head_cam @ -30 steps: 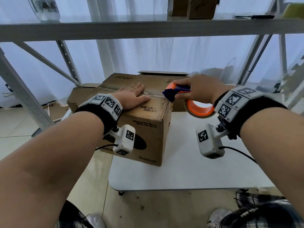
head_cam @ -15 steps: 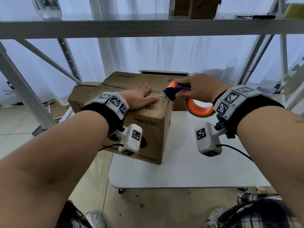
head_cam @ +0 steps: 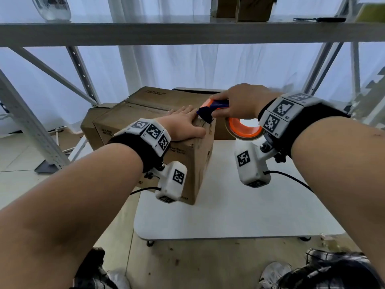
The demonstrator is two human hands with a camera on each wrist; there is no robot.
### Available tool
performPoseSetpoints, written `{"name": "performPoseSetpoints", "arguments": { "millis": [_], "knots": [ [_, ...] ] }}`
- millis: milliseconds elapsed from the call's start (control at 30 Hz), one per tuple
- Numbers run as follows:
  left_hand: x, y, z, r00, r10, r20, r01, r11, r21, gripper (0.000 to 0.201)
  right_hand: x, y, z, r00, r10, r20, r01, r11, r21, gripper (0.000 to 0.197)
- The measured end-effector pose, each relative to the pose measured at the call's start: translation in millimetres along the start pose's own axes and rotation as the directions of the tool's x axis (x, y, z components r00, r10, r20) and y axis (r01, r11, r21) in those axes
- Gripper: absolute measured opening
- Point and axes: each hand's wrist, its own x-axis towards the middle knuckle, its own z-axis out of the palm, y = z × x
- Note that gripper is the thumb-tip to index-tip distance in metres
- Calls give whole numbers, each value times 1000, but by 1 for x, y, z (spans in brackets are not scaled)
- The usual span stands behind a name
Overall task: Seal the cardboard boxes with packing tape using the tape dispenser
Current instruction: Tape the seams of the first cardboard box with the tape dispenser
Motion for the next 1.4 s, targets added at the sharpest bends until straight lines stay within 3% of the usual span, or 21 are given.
{"name": "performPoseSetpoints", "arguments": {
  "millis": [133,267,400,567,767,900,1133,1300,1400],
  "knots": [
    [2,-5,-5,1000,10,10,-10,1000,3,80,-14,10,1,998,-15,-67,18,999,50,52],
    [4,-5,-6,1000,12,25,-13,999,36,79,-31,25,46,992,62,-109,-34,970,241,59],
    [3,-3,-5,999,0,38,-2,999,41,79,-30,23,58,984,128,-123,-91,959,270,62],
    [2,-3,-6,998,8,59,-9,1000,16,77,-34,26,44,983,71,-169,-24,964,264,62],
    [0,1,-7,999,-2,51,2,1000,6,68,-48,33,66,978,158,-138,-109,945,307,64],
    [0,5,-8,999,-6,52,5,999,36,67,-42,27,83,979,185,-86,-158,955,249,75],
    [-2,11,-8,998,43,47,-50,985,163,65,-31,16,109,981,192,5,-176,886,429,78],
    [-3,-5,-12,996,61,66,-65,996,63,61,-28,17,109,987,159,-32,-124,868,481,82],
    [0,-8,-20,999,37,37,-30,985,-168,48,-29,14,108,988,147,-49,-110,888,446,82]
  ]
}}
